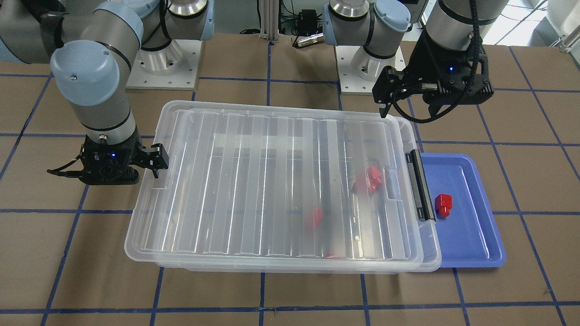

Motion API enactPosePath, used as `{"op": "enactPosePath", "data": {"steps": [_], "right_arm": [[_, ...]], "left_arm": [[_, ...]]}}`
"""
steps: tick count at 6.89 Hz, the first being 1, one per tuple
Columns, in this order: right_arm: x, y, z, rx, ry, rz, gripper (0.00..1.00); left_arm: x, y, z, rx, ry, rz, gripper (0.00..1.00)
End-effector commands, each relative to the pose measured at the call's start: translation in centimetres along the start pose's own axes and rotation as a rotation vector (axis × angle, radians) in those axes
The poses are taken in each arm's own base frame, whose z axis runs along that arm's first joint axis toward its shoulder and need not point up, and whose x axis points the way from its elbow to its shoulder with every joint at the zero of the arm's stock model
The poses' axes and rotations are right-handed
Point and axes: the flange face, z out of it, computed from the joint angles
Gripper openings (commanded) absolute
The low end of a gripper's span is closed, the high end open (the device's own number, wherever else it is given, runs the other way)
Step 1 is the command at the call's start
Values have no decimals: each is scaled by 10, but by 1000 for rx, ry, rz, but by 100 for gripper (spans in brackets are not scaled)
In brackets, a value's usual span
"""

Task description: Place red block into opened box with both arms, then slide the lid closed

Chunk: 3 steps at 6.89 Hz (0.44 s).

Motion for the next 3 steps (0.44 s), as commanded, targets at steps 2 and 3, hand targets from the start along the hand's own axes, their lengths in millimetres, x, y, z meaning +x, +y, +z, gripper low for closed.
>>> {"op": "enactPosePath", "data": {"steps": [2, 3], "right_arm": [[16, -1, -1, -10, 112, 8, 100], [25, -2, 0, -12, 113, 21, 100]], "left_arm": [[0, 0, 0, -1, -1, -1, 100], [0, 0, 0, -1, -1, 1, 100]]}}
